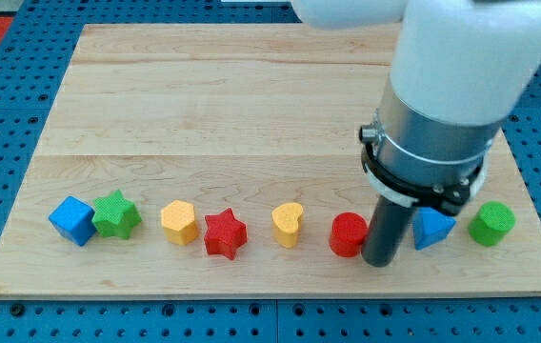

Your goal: Push the red star a bit up

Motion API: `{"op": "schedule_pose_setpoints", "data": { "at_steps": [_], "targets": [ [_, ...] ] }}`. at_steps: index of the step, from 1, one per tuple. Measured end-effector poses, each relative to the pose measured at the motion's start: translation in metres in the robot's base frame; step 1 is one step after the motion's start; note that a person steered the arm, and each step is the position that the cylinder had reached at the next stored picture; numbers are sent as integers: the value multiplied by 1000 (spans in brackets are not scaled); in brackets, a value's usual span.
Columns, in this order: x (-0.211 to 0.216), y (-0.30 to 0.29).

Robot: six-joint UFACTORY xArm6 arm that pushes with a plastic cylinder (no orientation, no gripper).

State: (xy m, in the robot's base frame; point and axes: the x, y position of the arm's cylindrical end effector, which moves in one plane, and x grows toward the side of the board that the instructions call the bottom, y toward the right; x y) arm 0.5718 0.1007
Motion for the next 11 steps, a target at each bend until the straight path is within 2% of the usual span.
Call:
{"op": "schedule_pose_setpoints", "data": {
  "at_steps": [1,3,4,5,7,8,11],
  "targets": [
    [-13,-1],
    [46,-27],
    [46,-90],
    [41,-121],
    [1,-123],
    [15,-119],
    [33,-165]
  ]
}}
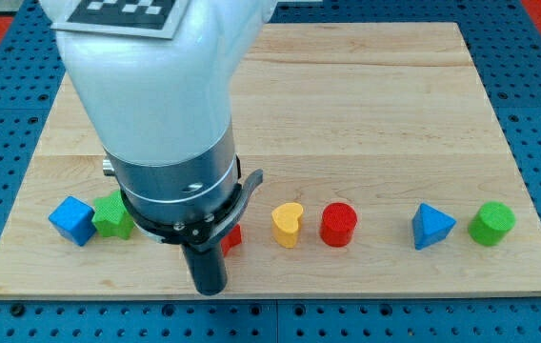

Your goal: Push the red star a bit up

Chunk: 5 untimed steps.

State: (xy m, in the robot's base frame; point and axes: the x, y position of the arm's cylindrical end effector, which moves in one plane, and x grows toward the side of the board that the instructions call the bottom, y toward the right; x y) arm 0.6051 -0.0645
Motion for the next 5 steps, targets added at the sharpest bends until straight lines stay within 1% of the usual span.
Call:
{"op": "schedule_pose_setpoints", "data": {
  "at_steps": [1,3,4,5],
  "targets": [
    [-25,-5],
    [-27,-7],
    [-37,10],
    [-30,2]
  ]
}}
